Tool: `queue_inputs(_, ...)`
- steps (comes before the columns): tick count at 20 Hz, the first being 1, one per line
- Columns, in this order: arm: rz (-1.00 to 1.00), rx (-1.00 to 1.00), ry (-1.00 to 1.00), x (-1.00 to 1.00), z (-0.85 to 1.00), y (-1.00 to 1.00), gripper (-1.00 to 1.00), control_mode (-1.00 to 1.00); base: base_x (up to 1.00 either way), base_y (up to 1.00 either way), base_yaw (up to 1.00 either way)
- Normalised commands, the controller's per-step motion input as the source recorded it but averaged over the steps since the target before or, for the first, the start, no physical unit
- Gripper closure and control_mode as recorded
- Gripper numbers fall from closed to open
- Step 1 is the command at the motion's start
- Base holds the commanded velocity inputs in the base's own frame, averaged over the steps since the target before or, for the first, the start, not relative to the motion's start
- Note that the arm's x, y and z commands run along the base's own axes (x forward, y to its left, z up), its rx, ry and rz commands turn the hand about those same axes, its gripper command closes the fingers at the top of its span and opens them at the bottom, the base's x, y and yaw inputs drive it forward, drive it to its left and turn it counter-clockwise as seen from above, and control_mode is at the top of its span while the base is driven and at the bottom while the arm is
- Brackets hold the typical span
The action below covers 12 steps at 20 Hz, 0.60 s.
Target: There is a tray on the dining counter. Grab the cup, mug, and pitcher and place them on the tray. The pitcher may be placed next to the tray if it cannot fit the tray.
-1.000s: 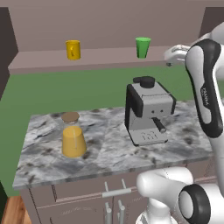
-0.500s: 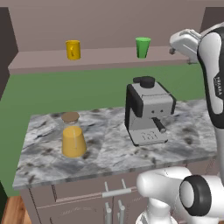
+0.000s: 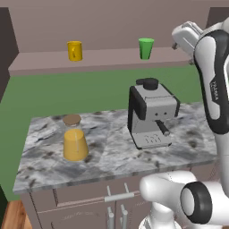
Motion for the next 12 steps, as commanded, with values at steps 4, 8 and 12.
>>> queue_inputs(4, -0.23, 0.26, -0.02, 0.16, 0.00, 0.06, -1.00, -1.00, 0.00, 0.00, 0.00)
queue_inputs(8, -0.20, 0.23, 0.00, 0.13, 0.00, 0.02, -1.00, -1.00, 0.00, 0.00, 0.00)
queue_inputs(12, -0.19, 0.18, -0.01, 0.19, 0.00, 0.01, -1.00, -1.00, 0.00, 0.00, 0.00)
